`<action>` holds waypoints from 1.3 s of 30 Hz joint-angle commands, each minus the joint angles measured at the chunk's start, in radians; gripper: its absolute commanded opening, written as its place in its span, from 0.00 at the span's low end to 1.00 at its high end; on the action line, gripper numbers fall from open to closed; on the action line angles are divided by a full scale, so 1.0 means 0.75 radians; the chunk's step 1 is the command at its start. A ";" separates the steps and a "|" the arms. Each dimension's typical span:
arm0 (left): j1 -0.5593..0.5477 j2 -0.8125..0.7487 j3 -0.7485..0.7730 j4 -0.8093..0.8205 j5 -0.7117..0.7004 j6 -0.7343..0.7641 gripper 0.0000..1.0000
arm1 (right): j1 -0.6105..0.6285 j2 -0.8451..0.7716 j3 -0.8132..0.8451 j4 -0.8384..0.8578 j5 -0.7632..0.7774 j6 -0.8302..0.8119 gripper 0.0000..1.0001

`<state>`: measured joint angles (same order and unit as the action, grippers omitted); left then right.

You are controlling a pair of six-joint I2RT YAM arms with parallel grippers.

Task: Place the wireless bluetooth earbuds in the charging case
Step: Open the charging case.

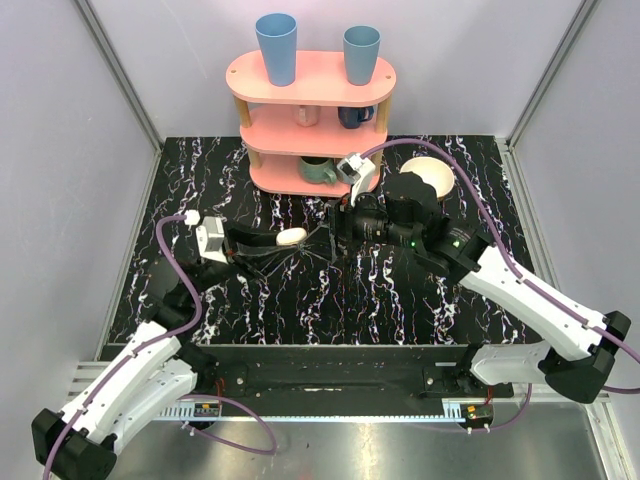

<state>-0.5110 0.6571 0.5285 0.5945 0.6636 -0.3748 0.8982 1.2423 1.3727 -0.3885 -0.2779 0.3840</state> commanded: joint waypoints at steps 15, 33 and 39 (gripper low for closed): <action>-0.002 -0.087 -0.015 0.122 0.285 0.068 0.00 | -0.005 -0.041 0.019 0.105 0.105 0.014 0.81; -0.002 -0.156 -0.056 0.048 0.296 0.142 0.00 | -0.005 -0.020 0.021 0.195 0.052 0.069 0.82; -0.002 -0.191 -0.091 0.003 0.136 0.175 0.00 | -0.003 -0.043 0.015 0.230 0.027 0.071 0.83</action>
<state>-0.5106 0.5339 0.4782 0.5770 0.8398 -0.2729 0.9012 1.2308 1.3800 -0.2859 -0.2550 0.4278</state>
